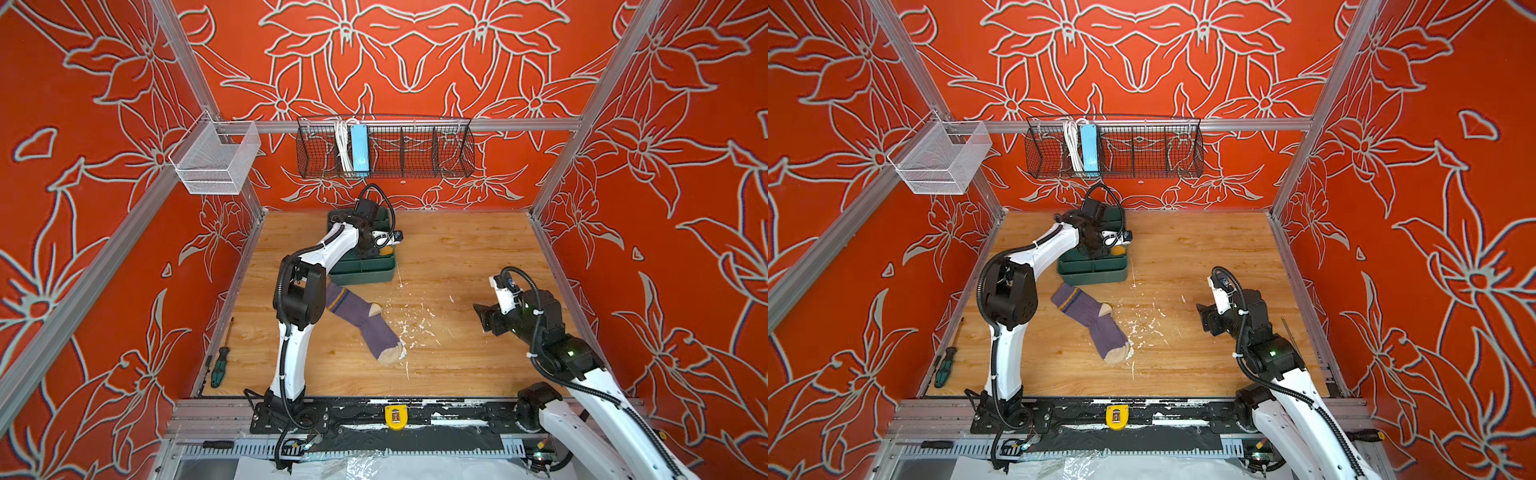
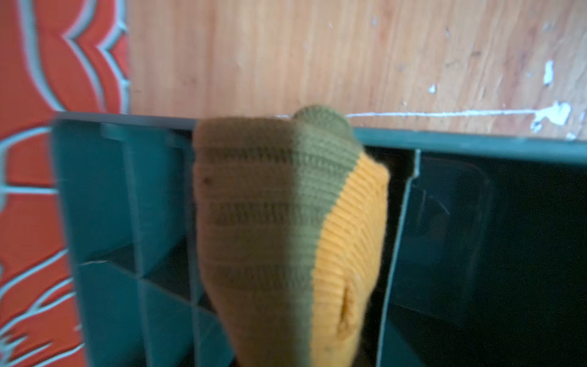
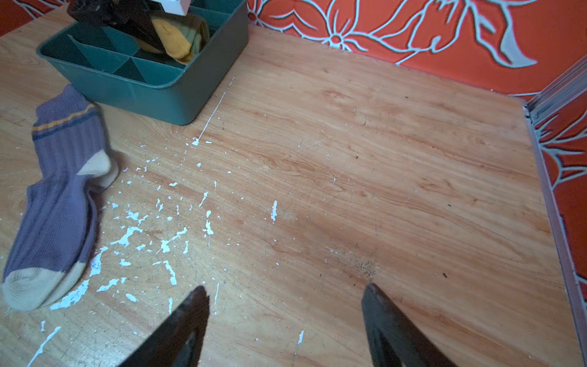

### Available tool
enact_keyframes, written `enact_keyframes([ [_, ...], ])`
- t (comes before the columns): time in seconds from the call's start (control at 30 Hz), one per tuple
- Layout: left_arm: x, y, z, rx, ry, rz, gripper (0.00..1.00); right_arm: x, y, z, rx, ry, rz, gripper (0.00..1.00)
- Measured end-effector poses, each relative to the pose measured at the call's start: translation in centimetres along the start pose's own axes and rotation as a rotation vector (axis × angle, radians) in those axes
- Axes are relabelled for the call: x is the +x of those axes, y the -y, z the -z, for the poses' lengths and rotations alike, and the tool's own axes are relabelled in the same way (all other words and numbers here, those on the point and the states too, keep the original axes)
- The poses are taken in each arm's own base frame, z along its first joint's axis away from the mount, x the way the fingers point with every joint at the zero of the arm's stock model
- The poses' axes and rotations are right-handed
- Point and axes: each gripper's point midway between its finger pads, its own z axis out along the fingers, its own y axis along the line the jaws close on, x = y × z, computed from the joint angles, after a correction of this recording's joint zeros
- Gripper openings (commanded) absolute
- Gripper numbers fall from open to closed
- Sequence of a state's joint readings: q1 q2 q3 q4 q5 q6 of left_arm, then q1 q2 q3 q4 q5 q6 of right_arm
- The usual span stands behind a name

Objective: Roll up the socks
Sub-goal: 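Lower the rolled sock into the green tray with the left gripper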

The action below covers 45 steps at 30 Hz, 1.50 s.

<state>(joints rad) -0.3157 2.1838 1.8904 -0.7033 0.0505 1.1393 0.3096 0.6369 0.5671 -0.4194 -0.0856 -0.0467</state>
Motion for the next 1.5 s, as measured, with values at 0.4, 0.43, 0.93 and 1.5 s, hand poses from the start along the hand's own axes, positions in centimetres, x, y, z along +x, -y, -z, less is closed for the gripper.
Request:
enact_keyframes([
  [0.4,1.6,3.5,-2.3,0.086,-0.028,0.001,0.0,0.9,-0.2,-0.8,-0.01,-0.035,-0.011,0.78],
  [0.43,1.6,3.6,-2.3,0.09,-0.029,-0.003,0.0,0.8,-0.2,-0.7,-0.01,-0.034,-0.011,0.78],
  [0.93,-5.3,7.6,-4.3,0.185,0.007,-0.133,0.0,0.4,0.0,0.2,0.002,0.032,-0.01,0.79],
  [1.5,-21.3,14.2,-2.5,0.228,0.303,-0.182,0.7,-1.0,2.2,1.8,0.132,0.115,-0.041,0.87],
])
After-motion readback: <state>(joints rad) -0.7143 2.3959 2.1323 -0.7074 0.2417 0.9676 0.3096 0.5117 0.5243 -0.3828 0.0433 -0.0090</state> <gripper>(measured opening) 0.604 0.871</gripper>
